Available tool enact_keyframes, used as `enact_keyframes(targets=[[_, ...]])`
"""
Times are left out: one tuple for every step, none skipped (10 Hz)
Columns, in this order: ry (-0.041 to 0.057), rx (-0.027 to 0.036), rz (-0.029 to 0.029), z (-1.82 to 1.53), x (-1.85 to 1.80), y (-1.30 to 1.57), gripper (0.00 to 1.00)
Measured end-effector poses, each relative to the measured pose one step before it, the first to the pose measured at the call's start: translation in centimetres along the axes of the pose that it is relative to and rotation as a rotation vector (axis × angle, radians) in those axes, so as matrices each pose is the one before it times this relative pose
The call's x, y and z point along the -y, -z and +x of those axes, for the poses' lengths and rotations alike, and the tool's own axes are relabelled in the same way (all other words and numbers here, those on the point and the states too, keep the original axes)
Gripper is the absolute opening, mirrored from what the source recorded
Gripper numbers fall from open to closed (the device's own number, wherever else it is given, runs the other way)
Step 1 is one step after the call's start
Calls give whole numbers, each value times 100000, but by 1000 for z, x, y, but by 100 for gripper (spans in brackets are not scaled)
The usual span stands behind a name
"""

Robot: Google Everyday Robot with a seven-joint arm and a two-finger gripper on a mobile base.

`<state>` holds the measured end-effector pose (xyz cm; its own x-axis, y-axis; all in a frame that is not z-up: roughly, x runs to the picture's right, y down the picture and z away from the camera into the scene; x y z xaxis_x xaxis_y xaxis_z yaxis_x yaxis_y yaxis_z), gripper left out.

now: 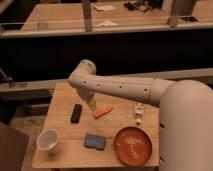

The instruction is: Place the eraser on the white sponge

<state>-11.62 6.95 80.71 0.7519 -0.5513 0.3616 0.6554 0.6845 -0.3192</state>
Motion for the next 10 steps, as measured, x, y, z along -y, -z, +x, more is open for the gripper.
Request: enact_keyframes(targets=[[1308,870,-556,-770,509,-527,80],[1138,466,-295,-444,340,-513,80],[1326,183,-941,-11,-55,-583,80],[1591,521,-228,-253,241,-511,80],[755,865,-170,-298,133,-378,80],[1054,727,-294,-195,175,-552,80],[927,243,-132,-317,351,-437,80],[1538,994,-284,-748,341,-388,80],[1217,322,-172,-91,41,-218,80],[949,204,-355,49,-89,-278,80]])
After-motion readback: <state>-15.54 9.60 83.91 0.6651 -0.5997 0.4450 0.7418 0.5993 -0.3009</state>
